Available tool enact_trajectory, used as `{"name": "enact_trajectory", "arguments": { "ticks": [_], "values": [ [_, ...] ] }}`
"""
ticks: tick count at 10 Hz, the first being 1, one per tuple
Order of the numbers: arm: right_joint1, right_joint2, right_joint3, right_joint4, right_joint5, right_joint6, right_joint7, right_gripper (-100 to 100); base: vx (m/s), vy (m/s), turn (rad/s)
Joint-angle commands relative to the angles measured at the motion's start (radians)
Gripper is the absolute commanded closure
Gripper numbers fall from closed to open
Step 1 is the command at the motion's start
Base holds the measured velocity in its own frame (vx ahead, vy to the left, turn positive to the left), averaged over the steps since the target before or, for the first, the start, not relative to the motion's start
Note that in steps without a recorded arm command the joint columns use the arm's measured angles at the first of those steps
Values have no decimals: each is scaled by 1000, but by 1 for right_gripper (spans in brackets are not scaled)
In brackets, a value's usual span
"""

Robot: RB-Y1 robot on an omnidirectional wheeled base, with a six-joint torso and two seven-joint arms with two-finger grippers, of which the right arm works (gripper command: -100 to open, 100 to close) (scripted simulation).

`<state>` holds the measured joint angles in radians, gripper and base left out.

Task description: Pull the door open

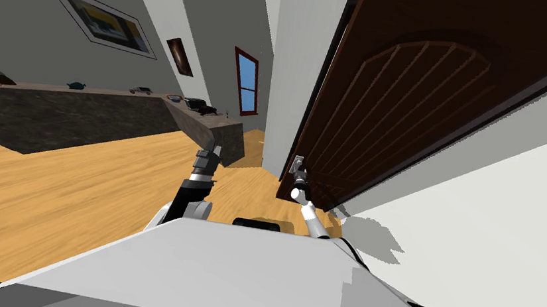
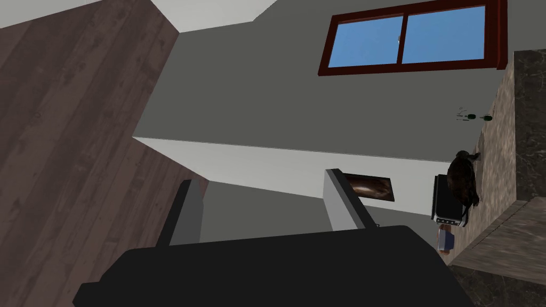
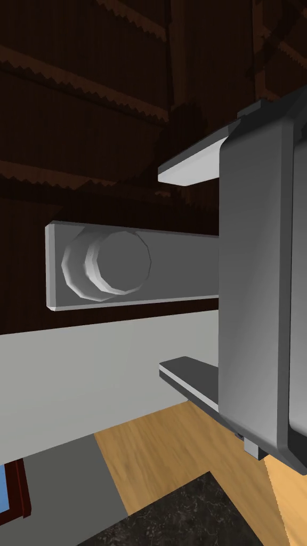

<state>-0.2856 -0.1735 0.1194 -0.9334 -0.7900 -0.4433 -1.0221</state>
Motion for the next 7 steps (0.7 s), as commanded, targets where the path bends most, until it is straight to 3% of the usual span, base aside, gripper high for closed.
{"name": "enact_trajectory", "arguments": {
  "ticks": [1,5,6,7],
  "values": [
    [6,-36,-6,10,-13,-8,-25,-100,56,22,197],
    [22,-132,-24,39,-47,-29,-91,-100,170,22,212],
    [24,-148,-26,43,-52,-33,-102,-100,103,2,124],
    [30,-134,-35,17,-52,-16,-79,-100,49,-3,18]
  ]
}}
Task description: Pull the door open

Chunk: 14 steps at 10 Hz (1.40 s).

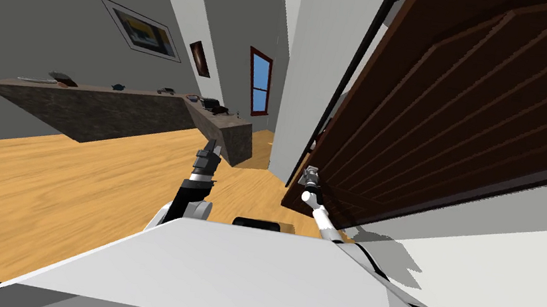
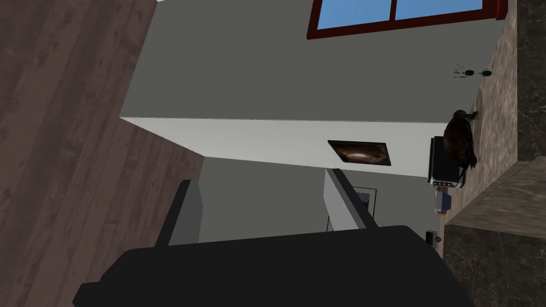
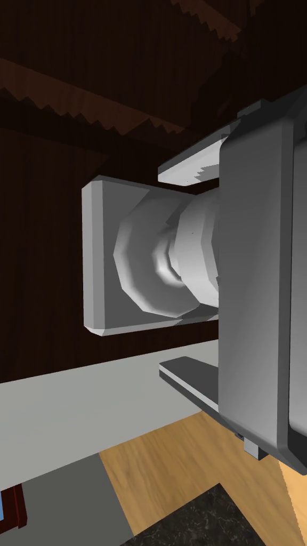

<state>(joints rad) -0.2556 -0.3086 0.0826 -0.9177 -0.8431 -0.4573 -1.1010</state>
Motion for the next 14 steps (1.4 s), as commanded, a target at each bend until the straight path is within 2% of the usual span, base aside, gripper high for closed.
{"name": "enact_trajectory", "arguments": {
  "ticks": [1,6,14],
  "values": [
    [0,1,1,1,1,-2,0,100,-2,-5,-46],
    [0,1,1,1,1,-2,0,100,-9,-1,6],
    [54,-95,102,-55,-8,-2,-123,100,-205,-82,185]
  ]
}}
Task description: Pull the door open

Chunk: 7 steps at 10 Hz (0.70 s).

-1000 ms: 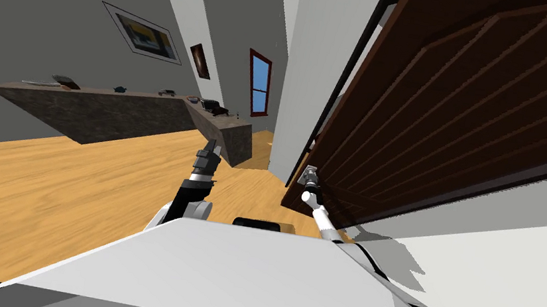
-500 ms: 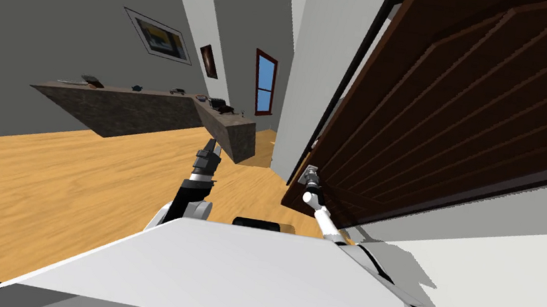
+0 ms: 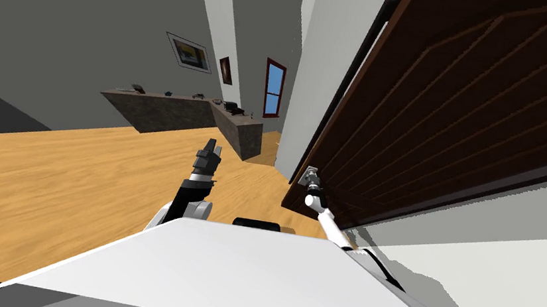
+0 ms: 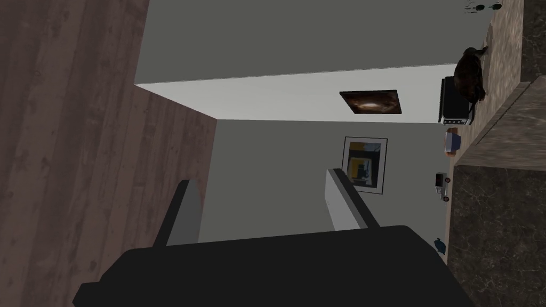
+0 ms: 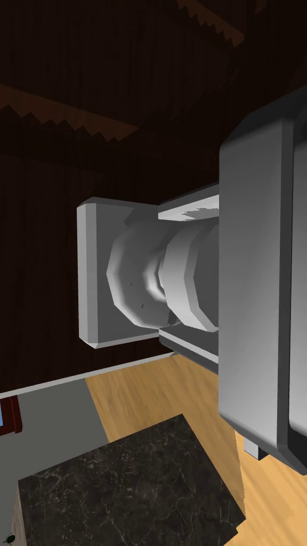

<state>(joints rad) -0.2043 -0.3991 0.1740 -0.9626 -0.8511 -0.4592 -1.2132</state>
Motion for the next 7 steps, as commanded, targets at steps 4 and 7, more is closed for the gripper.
{"name": "enact_trajectory", "arguments": {
  "ticks": [4,7],
  "values": [
    [21,-38,46,-30,-4,-1,-55,100,-196,-84,138],
    [44,-72,93,-63,7,-10,-92,100,-126,-24,12]
  ]
}}
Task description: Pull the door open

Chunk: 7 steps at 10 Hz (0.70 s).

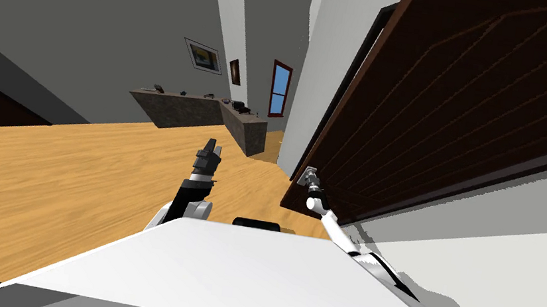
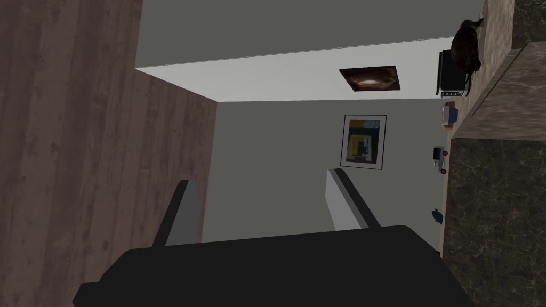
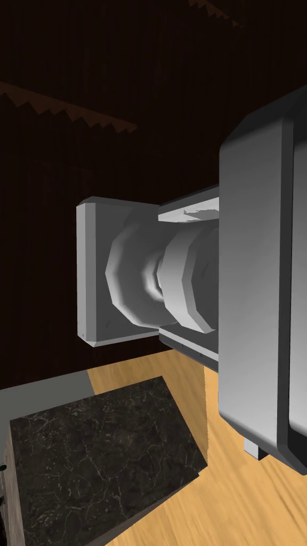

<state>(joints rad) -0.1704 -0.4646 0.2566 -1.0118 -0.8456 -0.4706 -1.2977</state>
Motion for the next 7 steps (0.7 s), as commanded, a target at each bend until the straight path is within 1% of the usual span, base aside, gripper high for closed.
{"name": "enact_trajectory", "arguments": {
  "ticks": [1,2,4,6,7],
  "values": [
    [23,-26,35,-35,7,-4,-29,100,-169,-44,7],
    [37,-48,62,-58,12,-10,-53,100,-179,-32,-3],
    [50,-69,89,-81,18,-16,-76,100,-147,-39,-6],
    [75,-108,137,-123,28,-26,-118,100,-150,-73,0],
    [84,-122,155,-138,31,-30,-133,100,-164,-69,2]
  ]
}}
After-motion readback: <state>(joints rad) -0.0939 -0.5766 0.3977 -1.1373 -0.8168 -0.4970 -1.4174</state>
